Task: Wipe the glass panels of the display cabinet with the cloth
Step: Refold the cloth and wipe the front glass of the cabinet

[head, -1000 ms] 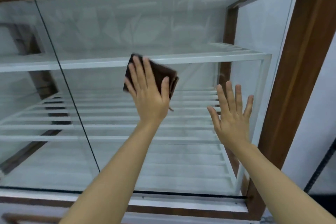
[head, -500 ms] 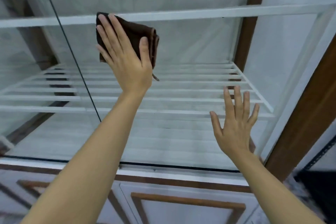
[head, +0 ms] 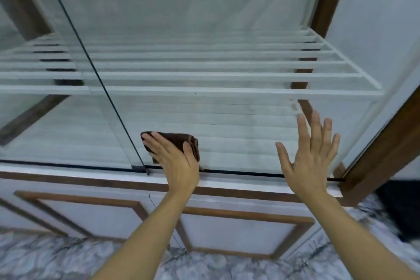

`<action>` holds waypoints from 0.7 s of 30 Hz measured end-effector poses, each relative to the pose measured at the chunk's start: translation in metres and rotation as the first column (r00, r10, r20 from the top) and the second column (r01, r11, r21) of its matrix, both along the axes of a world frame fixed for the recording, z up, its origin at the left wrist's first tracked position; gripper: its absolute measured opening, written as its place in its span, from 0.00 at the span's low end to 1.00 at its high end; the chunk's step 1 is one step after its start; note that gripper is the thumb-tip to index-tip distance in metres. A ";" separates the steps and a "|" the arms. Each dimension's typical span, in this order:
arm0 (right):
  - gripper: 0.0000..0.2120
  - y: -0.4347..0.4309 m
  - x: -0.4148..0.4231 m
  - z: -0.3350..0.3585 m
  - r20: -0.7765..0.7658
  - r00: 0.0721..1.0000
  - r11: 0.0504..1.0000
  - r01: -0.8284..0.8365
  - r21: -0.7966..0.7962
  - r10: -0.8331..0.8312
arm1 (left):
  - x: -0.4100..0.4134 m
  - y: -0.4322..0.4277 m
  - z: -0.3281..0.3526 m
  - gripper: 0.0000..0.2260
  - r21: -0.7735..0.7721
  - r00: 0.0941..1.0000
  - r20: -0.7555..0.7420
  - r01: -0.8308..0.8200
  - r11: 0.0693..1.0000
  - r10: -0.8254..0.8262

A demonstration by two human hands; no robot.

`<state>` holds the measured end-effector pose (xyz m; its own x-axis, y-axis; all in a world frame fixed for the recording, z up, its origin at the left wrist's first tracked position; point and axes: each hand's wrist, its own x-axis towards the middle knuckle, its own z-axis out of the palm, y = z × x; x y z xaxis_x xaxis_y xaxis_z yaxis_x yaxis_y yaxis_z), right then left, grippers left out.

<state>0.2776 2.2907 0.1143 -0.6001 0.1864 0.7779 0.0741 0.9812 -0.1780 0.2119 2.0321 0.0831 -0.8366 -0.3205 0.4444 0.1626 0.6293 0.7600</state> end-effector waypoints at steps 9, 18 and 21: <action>0.36 0.019 -0.006 -0.020 -0.082 0.997 0.999 -0.005 0.040 0.009 | -0.020 0.010 0.016 0.36 -0.252 0.941 -0.328 -0.005 0.968 -0.080; 0.39 0.027 0.001 -0.046 -0.095 0.995 1.000 -0.012 0.015 0.013 | -0.024 0.021 0.036 0.37 -0.352 0.893 -0.411 0.028 0.936 -0.182; 0.41 0.037 0.008 -0.056 -0.079 0.997 1.000 -0.019 0.012 0.020 | -0.038 0.041 0.099 0.34 -0.476 0.780 -0.580 -0.089 0.875 -0.236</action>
<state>0.2859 2.3277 0.0583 -0.5405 0.1660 0.8248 0.0409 0.9844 -0.1713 0.1744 2.0727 0.1820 -0.3482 0.1051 0.9315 0.5418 0.8335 0.1085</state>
